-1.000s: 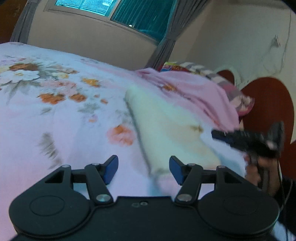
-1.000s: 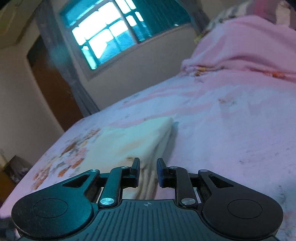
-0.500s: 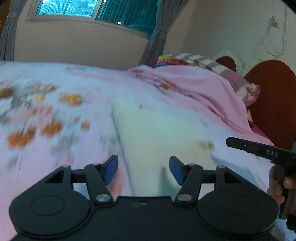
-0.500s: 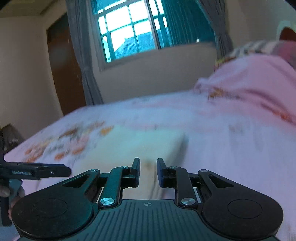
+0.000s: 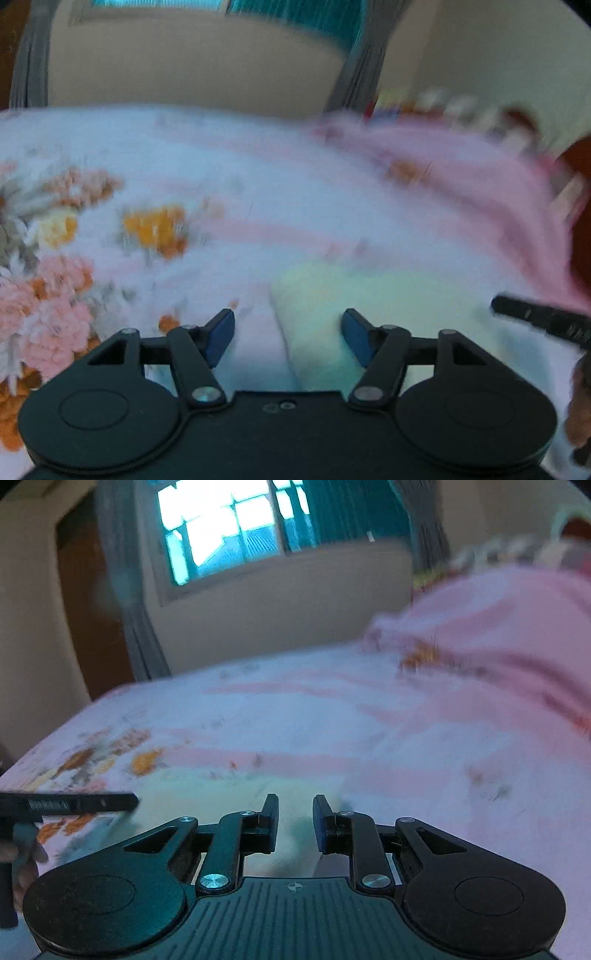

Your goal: Fold small clothes

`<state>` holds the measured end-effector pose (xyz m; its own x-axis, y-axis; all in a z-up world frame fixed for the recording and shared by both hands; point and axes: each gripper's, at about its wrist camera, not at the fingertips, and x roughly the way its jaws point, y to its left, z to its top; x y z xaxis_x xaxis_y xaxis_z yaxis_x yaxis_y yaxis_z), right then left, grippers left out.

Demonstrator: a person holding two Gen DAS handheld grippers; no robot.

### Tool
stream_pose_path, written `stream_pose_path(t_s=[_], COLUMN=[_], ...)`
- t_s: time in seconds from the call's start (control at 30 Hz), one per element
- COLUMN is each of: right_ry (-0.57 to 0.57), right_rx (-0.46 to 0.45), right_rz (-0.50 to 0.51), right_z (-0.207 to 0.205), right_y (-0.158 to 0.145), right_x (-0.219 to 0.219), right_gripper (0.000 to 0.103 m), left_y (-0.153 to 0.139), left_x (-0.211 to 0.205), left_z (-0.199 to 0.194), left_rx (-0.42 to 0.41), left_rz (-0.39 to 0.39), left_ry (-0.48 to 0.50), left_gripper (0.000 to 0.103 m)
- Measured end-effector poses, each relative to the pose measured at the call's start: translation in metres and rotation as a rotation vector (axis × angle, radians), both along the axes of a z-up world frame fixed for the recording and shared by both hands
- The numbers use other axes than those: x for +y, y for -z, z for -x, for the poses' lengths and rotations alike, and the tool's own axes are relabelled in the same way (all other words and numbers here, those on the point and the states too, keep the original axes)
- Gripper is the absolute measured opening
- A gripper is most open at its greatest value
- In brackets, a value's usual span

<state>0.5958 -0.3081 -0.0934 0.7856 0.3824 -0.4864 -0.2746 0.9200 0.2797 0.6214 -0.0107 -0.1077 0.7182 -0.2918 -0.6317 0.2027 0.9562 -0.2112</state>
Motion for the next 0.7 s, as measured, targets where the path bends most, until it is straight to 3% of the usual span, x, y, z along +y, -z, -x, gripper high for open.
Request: stream_pose_path(t_s=[0.07, 0.23, 0.33, 0.4, 0.47, 0.53, 0.6, 0.7], right_ry=[-0.007, 0.060, 0.027, -0.009, -0.017, -0.015, 0.015, 0.010], right_rx=[0.162, 0.141, 0.068, 0.046, 0.065, 0.140, 0.145, 0.104], right_rz=[0.073, 0.070, 0.019, 0.009, 0.040, 0.096, 0.058, 0.046], right_z=[-0.019, -0.005, 0.030, 0.055, 0.071, 0.076, 0.083, 0.107], right_y=[0.030, 0.022, -0.001, -0.006, -0.005, 0.008, 0.003, -0.013], right_x=[0.013, 0.010, 0.001, 0.002, 0.012, 0.026, 0.024, 0.023], right_gripper=[0.025, 0.035, 0.036, 0.036, 0.036, 0.048, 0.049, 0.048], left_y=[0.010, -0.010, -0.025, -0.024, -0.011, -0.003, -0.009, -0.022], left_x=[-0.005, -0.008, -0.008, -0.016, -0.025, -0.027, -0.025, -0.027], left_z=[-0.005, 0.014, 0.045, 0.068, 0.079, 0.087, 0.095, 0.117], left_rx=[0.008, -0.001, -0.043, -0.041, -0.006, 0.002, 0.013, -0.010], left_rz=[-0.027, -0.047, -0.003, -0.022, -0.060, -0.053, -0.024, -0.055], left_ry=[0.003, -0.024, 0.030, 0.048, 0.074, 0.046, 0.019, 0.026], left_gripper=[0.068, 0.065, 0.066, 0.066, 0.067, 0.067, 0.066, 0.066])
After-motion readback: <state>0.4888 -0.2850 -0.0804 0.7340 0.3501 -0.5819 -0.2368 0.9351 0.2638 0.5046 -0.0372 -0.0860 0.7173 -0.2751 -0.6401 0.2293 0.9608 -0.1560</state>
